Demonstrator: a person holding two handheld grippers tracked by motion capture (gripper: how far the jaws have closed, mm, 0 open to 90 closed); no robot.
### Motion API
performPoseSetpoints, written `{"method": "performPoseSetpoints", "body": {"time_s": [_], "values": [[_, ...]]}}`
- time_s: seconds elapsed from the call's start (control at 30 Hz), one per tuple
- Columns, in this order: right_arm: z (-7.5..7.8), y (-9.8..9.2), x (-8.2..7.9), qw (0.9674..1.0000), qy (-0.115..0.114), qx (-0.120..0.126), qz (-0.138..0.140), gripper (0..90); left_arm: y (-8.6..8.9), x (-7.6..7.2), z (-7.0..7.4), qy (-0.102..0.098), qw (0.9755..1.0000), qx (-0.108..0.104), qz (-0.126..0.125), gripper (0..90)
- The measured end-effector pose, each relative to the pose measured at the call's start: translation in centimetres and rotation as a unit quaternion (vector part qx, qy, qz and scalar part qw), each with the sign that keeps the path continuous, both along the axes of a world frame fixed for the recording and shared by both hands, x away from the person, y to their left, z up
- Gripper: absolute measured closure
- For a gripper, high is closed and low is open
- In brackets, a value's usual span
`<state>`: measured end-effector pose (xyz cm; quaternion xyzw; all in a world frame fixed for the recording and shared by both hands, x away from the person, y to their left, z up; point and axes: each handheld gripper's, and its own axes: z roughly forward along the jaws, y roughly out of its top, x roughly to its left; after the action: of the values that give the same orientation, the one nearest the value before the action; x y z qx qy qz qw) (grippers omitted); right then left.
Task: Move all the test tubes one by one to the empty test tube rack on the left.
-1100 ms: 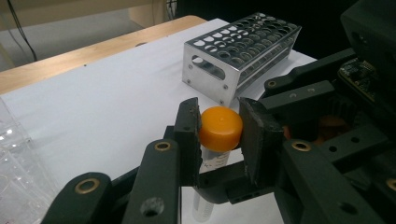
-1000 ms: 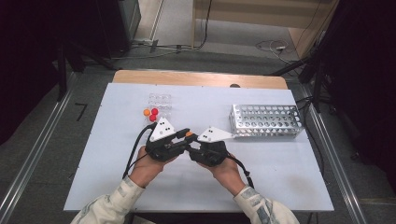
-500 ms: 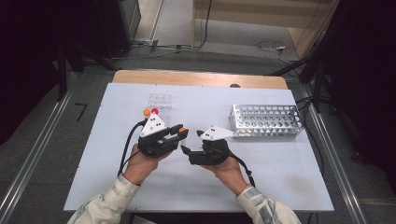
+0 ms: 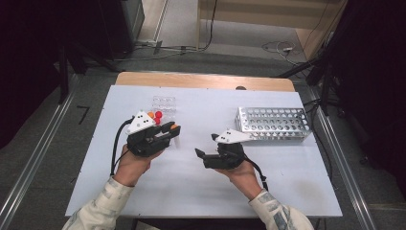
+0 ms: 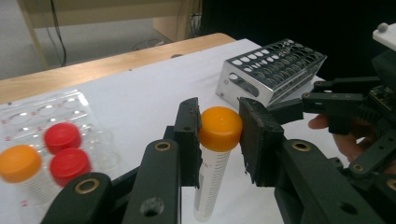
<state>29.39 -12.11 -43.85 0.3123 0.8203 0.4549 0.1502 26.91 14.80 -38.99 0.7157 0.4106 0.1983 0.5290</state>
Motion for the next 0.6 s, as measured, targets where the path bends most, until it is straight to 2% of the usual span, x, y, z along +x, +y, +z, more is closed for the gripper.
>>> {"method": "performPoseSetpoints", "body": {"time_s": [0.3,0.4,0.6], "values": [[0.1,-2.0,0.0,0.9998,-0.003,-0.001,-0.021,22.0,3.4,-0.1,1.5,-0.010,0.9992,-0.003,0.039,69.8],[0.2,-2.7,0.0,0.9996,-0.004,-0.002,-0.028,22.0,4.4,-0.1,1.9,-0.019,0.9981,0.009,0.058,69.9],[0.2,-3.6,0.2,0.9991,-0.004,-0.002,-0.041,22.1,5.7,0.3,2.0,-0.023,0.9961,0.000,0.085,69.9]]}}
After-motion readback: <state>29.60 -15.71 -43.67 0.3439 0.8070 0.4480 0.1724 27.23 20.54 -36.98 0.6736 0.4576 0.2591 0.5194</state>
